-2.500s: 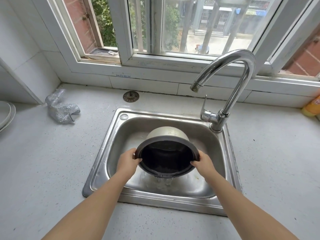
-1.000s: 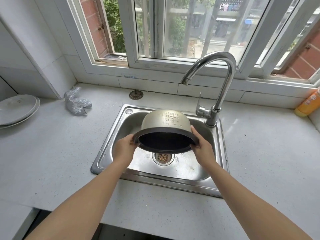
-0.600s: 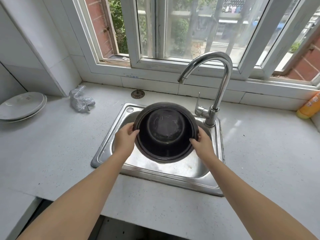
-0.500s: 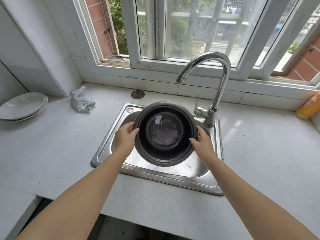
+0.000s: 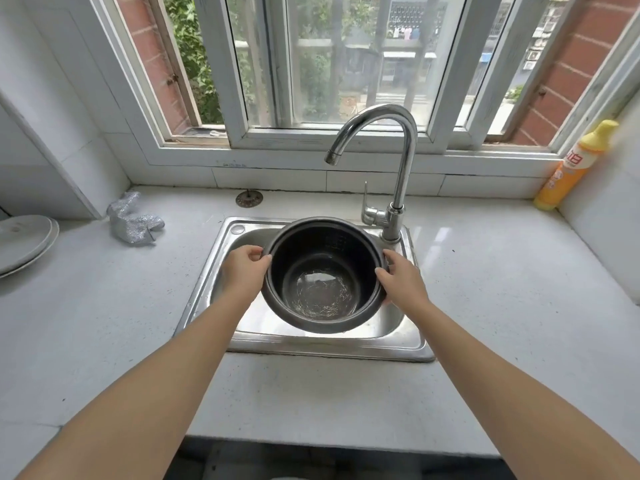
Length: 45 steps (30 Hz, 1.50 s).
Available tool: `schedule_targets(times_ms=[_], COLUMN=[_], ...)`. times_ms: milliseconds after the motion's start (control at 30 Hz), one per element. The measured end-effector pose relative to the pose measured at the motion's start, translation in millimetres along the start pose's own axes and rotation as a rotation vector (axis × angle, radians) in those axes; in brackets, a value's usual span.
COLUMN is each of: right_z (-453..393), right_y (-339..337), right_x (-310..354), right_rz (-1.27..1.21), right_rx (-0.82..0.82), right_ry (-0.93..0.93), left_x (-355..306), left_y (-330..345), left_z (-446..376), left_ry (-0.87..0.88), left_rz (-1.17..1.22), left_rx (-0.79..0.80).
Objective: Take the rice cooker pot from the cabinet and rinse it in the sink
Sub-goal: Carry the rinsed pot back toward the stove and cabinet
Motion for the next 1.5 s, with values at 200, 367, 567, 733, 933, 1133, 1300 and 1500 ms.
schedule_targets(times_ms=[200,367,567,733,933,1133,1300,1500], right_z=[38.5,83.8,159.3,232.3,337.7,462.5,566.4,672.7], right_y=[-16.9,-34.9,-57.3,-93.4,-136.2,-167.7,-183.7,-182.4], right_x=[4.6,-12.8,-43.5,-67.7,-103.2,-142.3,-165.1,-180.3], right_rz=[-0.009,-0.077,-0.102,-0.006,-0.040,-0.099,-0.118,-0.197], right_rx=[-0.142,-0.313,-0.494,-0.676,-0.862,-1.019,-1.186,-1.370], right_ry=[0.064,0.201,0.351,0.460,0.580,0.725,0.798,0.895], left_x=[-16.4,-29.8,-55.4,-80.5,-110.5,-127.0,-134.5,-147.0], left_y=[5.9,21.1,60.4,102.1,162.2,210.0,233.5,240.8], left_z=[1.7,17.1,58.9,117.2,212.1,338.3,443.8,560.6], left_ry=[0.057,0.118,0.211,0.287,0.345,0.432,0.478,0.607], left_rz=[0.038,0.088,0.110,0.135,0.145,0.097,0.110,0.101], left_rx=[0.118,0.271,0.490,0.662,0.872,1.080,1.211,1.397])
Point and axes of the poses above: each hand's wrist, its own z-axis away from the middle knuckle, its own y-axis out of the palm, x = y × z, the point moved 8 cm from there along -z, towards the middle knuckle, and after that the axes turned 1 degree about x, right-handed, at the moved point
